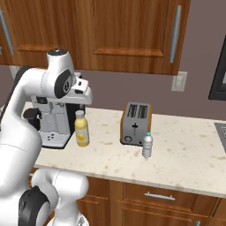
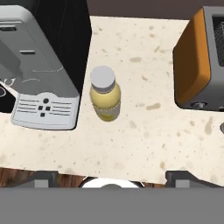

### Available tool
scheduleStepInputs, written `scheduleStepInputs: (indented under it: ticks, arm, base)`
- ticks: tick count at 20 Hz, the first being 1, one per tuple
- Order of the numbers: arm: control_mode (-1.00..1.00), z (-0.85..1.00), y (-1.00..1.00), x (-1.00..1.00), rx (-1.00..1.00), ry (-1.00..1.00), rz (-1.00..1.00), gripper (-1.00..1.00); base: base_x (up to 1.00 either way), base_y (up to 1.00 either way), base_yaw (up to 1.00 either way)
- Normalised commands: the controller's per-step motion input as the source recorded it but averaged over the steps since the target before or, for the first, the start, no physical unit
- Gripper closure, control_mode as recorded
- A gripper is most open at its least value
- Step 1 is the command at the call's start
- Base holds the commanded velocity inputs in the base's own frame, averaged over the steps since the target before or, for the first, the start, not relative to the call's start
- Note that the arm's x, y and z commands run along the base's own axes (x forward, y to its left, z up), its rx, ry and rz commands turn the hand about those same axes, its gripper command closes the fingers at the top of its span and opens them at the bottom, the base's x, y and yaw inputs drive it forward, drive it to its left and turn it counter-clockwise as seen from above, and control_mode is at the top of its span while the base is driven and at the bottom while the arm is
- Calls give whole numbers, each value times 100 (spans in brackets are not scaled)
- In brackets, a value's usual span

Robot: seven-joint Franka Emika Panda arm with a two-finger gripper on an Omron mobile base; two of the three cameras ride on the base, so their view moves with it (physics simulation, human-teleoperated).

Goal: Place the drinks on the dining counter in a tight cluster.

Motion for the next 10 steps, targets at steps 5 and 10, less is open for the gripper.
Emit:
scheduleStepInputs:
  ticks: [5, 10]
  arm:
    - [-100, -3, 0, -26, 0, -10, 0, -100]
    - [-100, -12, -1, -8, 0, -5, 0, -100]
  base:
    - [0, 0, 0]
    - [0, 0, 0]
